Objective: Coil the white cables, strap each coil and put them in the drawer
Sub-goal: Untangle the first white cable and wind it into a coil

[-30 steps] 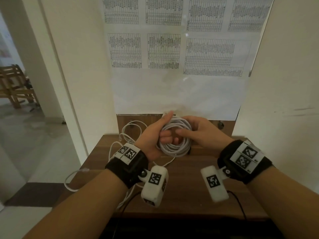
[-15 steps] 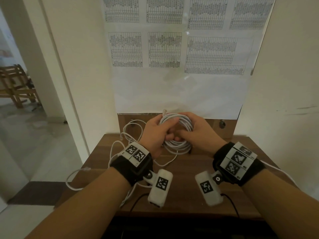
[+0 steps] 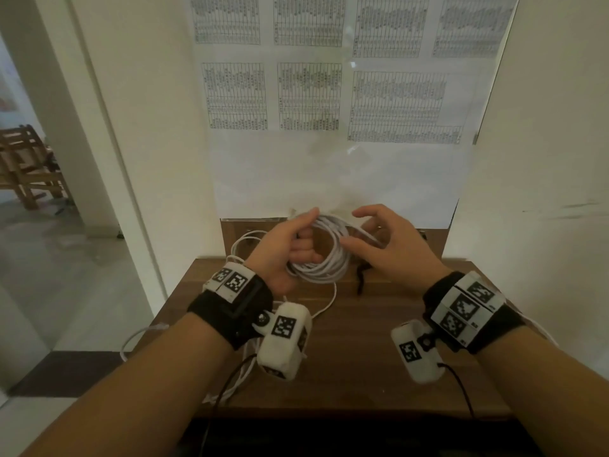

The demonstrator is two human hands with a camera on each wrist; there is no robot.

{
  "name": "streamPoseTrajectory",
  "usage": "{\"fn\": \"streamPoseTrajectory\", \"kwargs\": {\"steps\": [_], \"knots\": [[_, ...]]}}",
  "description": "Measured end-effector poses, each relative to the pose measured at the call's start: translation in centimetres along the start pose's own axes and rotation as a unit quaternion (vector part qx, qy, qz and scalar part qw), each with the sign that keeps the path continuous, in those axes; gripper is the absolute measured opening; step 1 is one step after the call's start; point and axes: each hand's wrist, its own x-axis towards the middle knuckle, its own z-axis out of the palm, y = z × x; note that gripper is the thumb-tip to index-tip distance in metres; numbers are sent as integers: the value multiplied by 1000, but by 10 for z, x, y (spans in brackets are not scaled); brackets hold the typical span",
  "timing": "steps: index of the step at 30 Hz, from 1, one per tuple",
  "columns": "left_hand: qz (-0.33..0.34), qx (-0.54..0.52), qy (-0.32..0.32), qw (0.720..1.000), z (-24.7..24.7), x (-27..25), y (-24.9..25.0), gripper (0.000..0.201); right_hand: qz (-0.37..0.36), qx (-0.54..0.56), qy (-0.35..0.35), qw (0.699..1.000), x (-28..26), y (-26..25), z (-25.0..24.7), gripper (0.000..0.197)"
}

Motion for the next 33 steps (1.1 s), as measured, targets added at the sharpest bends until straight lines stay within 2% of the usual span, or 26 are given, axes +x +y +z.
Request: {"fn": "streamPoseTrajectory", "kwargs": {"steps": [2,6,9,13,16,18,21,24,25,27,31,33], "knots": [[-3,-58,14,998,-12,-2,8,43,19,-34,31,999,-1,9,-10,42],[19,-139,40,989,-28,-1,20,47,28,-58,69,996,-4,27,-17,13],[52,-141,107,983,-32,7,24,48,21,-90,42,995,-5,29,-10,8],[122,-105,213,964,-18,13,20,30,-8,-157,-13,987,-2,22,3,5],[171,32,306,936,-13,16,13,30,-44,-226,-101,968,-1,7,12,12],[198,146,324,913,-10,17,7,35,-83,-263,-146,950,-3,-6,17,18],[246,346,280,861,-3,14,-5,38,-130,-276,-182,935,-6,-21,22,24],[250,465,198,826,-7,15,-16,37,-148,-213,-179,949,-6,-30,24,21],[238,481,176,825,-9,15,-18,40,-149,-178,-163,959,-6,-31,24,18],[216,471,155,841,-10,14,-18,46,-142,-119,-125,975,-4,-31,23,14],[162,389,128,898,-2,3,-17,65,-97,-11,-8,995,3,-27,19,11],[126,305,89,940,-2,2,-18,65,-73,11,18,997,7,-25,19,22]]}}
